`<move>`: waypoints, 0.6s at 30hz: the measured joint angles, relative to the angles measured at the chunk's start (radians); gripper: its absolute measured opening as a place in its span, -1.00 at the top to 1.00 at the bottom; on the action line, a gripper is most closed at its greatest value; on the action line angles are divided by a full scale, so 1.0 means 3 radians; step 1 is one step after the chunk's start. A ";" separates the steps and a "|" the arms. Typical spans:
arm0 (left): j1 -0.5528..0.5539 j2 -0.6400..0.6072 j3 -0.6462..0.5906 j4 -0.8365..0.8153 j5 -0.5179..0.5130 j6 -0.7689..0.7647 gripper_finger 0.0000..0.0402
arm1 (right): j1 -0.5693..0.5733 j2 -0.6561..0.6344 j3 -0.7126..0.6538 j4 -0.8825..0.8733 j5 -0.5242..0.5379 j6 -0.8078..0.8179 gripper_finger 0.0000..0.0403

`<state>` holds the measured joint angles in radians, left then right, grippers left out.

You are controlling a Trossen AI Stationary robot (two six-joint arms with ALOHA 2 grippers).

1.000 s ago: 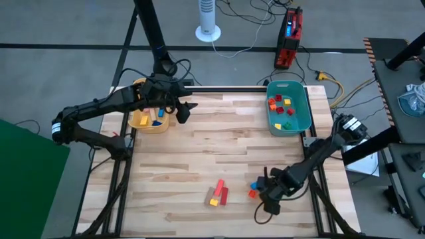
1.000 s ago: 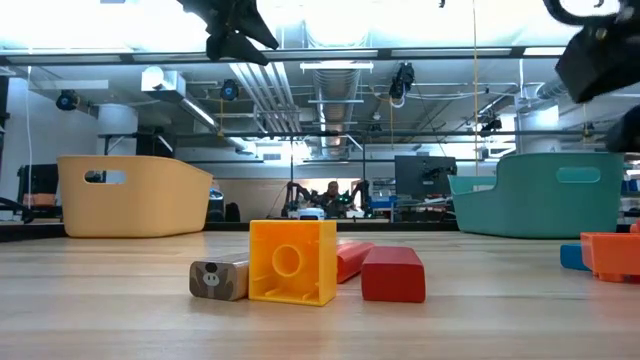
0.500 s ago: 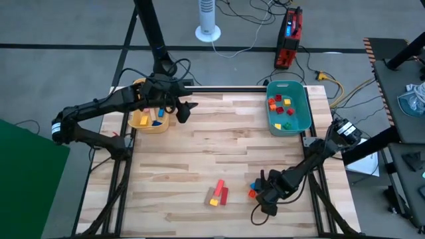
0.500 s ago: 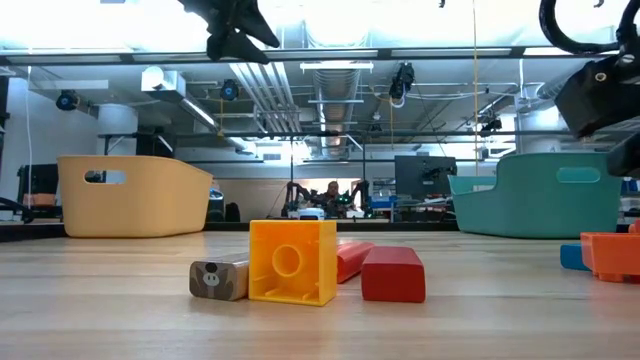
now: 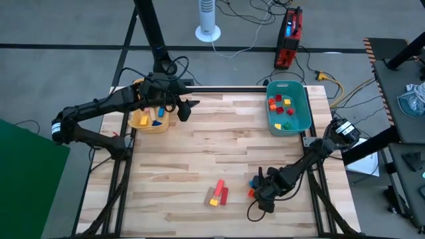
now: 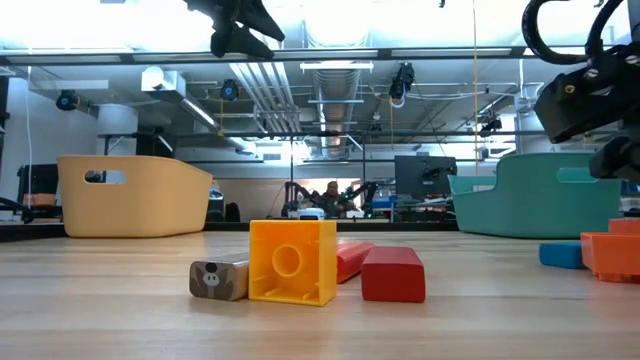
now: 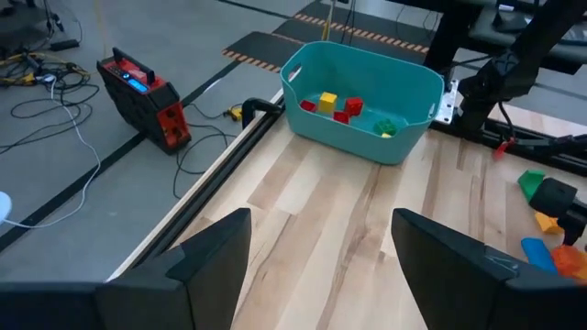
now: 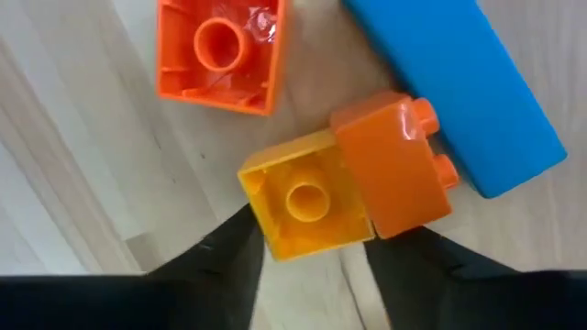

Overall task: Sort blocks by size
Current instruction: Put the yellow game piece into the blue bin

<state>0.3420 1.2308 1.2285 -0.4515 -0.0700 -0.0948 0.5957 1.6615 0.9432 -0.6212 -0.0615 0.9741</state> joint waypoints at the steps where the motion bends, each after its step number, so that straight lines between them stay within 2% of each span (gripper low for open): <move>1: 0.0000 0.0000 0.0000 0.0000 0.0000 0.0000 -0.25 | 0.0000 0.0000 0.0000 -0.0003 0.0005 0.0000 0.20; 6: 0.0000 0.0000 0.0000 0.0000 0.0000 0.0029 -0.25 | 0.0004 -0.0035 -0.0001 0.0053 0.0067 -0.0131 0.55; 12: 0.0000 0.0000 0.0000 0.0003 -0.0001 0.0081 -0.25 | -0.0005 -0.0330 0.0003 0.0068 0.0093 -0.0140 0.89; 18: 0.0000 0.0000 0.0000 -0.0006 0.0000 0.0084 -0.25 | -0.0169 -0.0574 -0.0001 -0.0043 0.0314 -0.0139 0.94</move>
<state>0.3420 1.2308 1.2285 -0.4534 -0.0700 -0.0695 0.5450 1.4892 0.9428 -0.6341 0.0328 0.9323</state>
